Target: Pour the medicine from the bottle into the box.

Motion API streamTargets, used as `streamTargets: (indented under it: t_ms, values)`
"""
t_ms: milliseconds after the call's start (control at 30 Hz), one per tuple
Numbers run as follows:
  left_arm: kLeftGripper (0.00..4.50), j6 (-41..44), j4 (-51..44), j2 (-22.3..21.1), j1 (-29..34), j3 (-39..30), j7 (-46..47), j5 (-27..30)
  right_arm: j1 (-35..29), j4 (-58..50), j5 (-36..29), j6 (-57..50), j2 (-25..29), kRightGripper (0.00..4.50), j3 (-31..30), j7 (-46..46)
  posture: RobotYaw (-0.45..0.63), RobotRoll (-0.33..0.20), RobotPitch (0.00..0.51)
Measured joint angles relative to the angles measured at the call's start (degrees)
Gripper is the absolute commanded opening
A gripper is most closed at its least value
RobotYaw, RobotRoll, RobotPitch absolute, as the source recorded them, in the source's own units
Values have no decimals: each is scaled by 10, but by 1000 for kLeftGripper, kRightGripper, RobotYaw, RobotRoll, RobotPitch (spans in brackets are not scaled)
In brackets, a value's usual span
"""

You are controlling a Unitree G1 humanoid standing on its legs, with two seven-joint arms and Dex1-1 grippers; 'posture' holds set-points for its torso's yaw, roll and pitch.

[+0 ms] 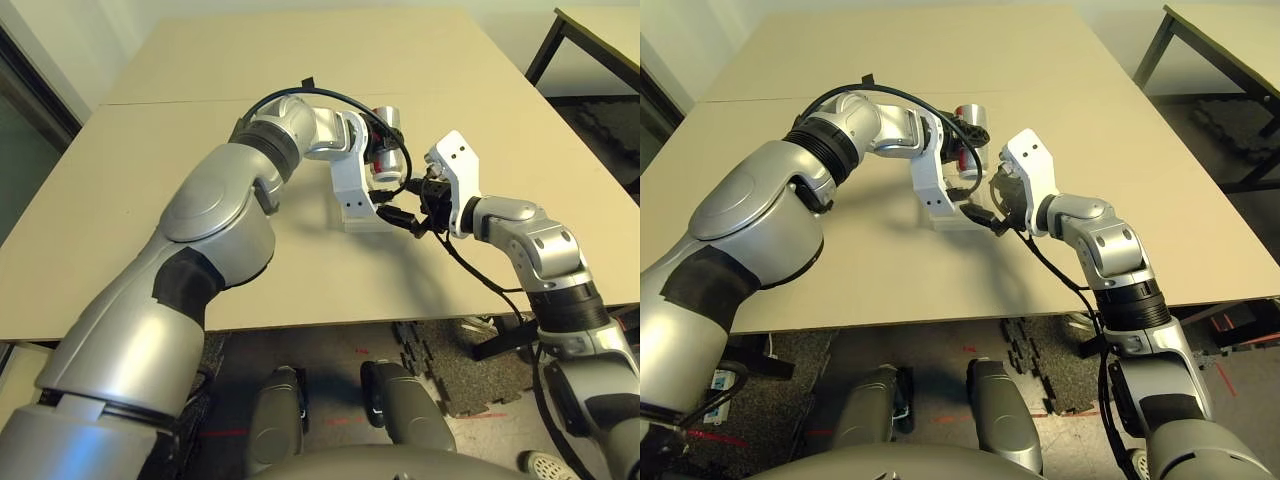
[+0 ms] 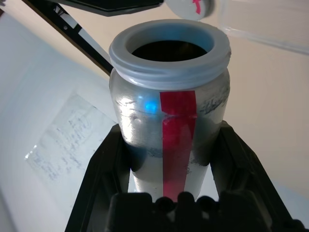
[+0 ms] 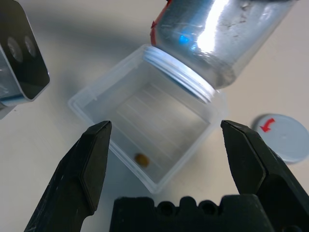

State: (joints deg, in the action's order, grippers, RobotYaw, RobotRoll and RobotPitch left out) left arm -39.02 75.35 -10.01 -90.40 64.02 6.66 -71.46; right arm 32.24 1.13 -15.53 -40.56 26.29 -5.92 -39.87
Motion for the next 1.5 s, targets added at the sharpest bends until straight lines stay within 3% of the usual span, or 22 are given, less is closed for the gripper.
streamTargets:
  t_ms: [133, 267, 400, 567, 767, 1067, 1500]
  values:
    - [2513, 1, 4, -1, 0, -9, -8, 7, 0, 0, 0, 0, 1, 4500, 0, 0, -237, 0, 69]
    - [2513, 4, 21, -10, 23, -107, -90, 102, 0, 0, 0, 0, 1, 4500, 0, -1, -233, 0, 68]
    - [2513, 53, 24, -15, 65, -290, -229, 281, 3, 0, 0, -1, 3, 4500, 0, -2, -222, 0, 64]
    - [2513, 220, 18, -18, 102, -542, -304, 518, 7, 1, -1, -3, 12, 4500, 0, -9, -192, 0, 70]
    - [2513, 299, -11, -23, 192, -692, -263, 658, 30, 24, -1, -2, 14, 4500, 2, -13, -148, 0, 93]
    - [2513, 316, -86, 14, 326, -762, -177, 741, 66, 98, 6, 42, -23, 4500, 24, 25, -116, 0, 119]
    - [2513, 333, -126, 31, 374, -762, -158, 758, 102, 170, 24, 99, -72, 4500, 106, 175, -125, 0, 131]
